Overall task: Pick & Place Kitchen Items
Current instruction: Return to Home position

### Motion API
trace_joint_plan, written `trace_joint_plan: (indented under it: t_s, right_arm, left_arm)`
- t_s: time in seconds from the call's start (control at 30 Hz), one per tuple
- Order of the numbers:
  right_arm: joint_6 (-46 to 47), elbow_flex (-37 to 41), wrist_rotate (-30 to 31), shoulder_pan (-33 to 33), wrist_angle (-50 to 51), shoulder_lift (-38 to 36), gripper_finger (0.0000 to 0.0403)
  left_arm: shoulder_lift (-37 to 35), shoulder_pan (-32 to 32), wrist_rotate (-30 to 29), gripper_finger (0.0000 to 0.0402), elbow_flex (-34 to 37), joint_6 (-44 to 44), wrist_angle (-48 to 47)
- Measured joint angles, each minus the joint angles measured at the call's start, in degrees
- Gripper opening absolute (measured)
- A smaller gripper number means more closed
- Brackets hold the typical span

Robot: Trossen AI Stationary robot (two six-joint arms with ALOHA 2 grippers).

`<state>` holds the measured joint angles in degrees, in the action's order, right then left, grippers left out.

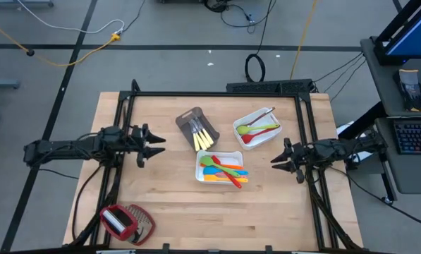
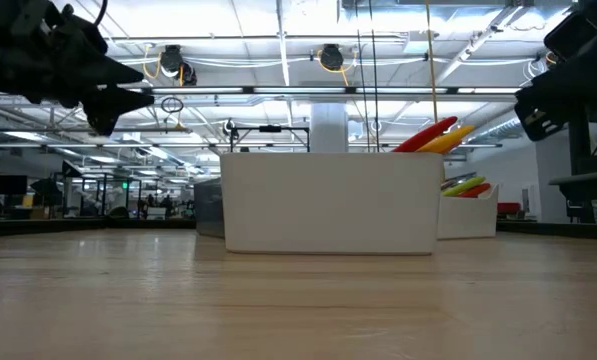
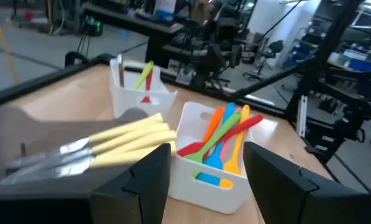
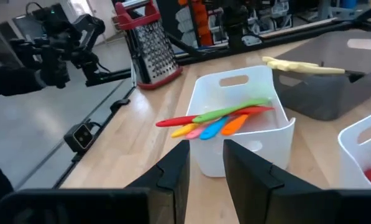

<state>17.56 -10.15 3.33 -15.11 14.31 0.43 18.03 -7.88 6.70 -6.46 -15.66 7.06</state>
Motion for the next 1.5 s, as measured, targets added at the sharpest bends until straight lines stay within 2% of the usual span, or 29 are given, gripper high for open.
trace_joint_plan:
  t_s: [0.13, 0.3, 0.5, 0.67, 0.87, 1.07, 1.5]
  right_arm:
    - [-0.29, 0.00, -0.56, 0.00, -0.40, -0.29, 0.0089]
    - [-1.93, 0.00, -0.50, 0.00, -1.15, -0.26, 0.0089]
    - [-6.14, 0.00, -0.46, 0.01, -3.11, -0.26, 0.0089]
    - [-6.17, 0.00, -0.44, 0.01, -3.17, -0.25, 0.0089]
    - [-6.01, 0.00, -0.44, 0.02, -2.92, -0.24, 0.0089]
    - [-6.25, 0.00, -0.44, 0.02, -2.85, -0.24, 0.0089]
    - [-6.27, 0.00, -0.44, 0.01, -2.89, -0.16, 0.0089]
  left_arm:
    - [-3.77, -0.04, 0.34, 0.0207, -0.01, 1.83, -0.45]
    - [-9.76, -0.04, 0.31, 0.0207, -0.02, 0.74, -8.61]
    - [-14.02, -0.04, -2.58, 0.0207, -0.03, 1.91, -13.00]
    - [-14.41, -0.03, -6.52, 0.0207, -0.04, 2.30, -16.49]
    - [-14.39, -0.04, -11.28, 0.0207, -0.04, -2.14, -21.01]
    - [-14.31, -0.04, -11.72, 0.0207, -0.04, -8.88, -22.34]
    - [-14.31, -0.02, -11.74, 0.0207, -0.04, -8.66, -21.85]
